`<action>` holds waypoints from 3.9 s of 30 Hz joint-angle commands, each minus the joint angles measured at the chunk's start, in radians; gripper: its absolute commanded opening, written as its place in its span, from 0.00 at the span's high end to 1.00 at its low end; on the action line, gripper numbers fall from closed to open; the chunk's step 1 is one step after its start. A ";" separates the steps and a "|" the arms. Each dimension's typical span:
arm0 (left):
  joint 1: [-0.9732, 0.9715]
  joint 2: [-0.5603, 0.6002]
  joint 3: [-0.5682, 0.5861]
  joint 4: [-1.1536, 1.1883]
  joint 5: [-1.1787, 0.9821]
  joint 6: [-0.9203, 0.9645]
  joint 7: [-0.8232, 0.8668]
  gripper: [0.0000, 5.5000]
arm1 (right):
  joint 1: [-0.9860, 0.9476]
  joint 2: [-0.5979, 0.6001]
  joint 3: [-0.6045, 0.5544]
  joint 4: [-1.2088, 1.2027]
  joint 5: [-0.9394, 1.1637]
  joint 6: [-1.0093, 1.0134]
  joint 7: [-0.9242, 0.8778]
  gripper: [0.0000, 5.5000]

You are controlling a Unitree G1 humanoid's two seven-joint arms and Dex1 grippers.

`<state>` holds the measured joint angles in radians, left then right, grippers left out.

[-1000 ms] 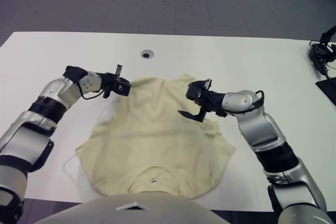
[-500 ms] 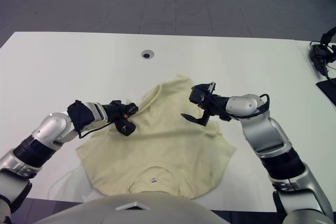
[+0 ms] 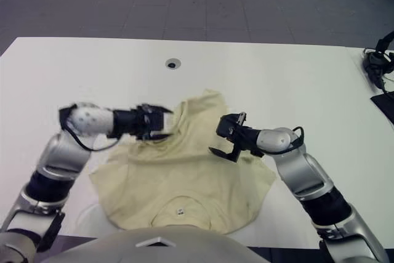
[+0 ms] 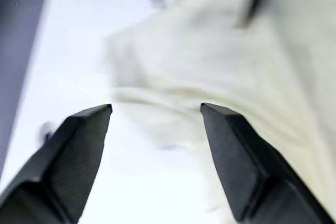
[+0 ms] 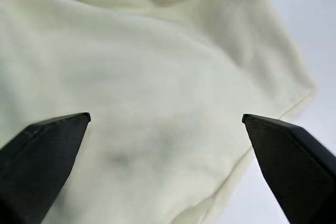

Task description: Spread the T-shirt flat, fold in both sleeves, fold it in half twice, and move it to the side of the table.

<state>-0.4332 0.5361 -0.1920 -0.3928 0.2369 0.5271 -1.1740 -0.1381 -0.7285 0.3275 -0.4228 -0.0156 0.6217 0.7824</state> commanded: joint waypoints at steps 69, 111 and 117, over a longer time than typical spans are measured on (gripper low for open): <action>-0.119 0.050 0.061 0.450 -0.770 0.909 0.356 0.91 | 0.001 0.021 0.004 -0.025 -0.028 0.017 -0.042 0.02; -0.109 0.078 0.007 0.419 -0.838 0.917 0.360 0.86 | 0.013 0.022 0.002 -0.038 -0.036 0.019 -0.044 0.02; -0.125 0.073 0.013 0.436 -0.835 0.912 0.362 1.00 | 0.013 0.021 0.001 -0.037 -0.036 0.019 -0.044 0.02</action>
<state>-0.5483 0.6084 -0.1824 0.0351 -0.5939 1.4385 -0.8188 -0.1215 -0.7027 0.3284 -0.4528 -0.0490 0.6399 0.7347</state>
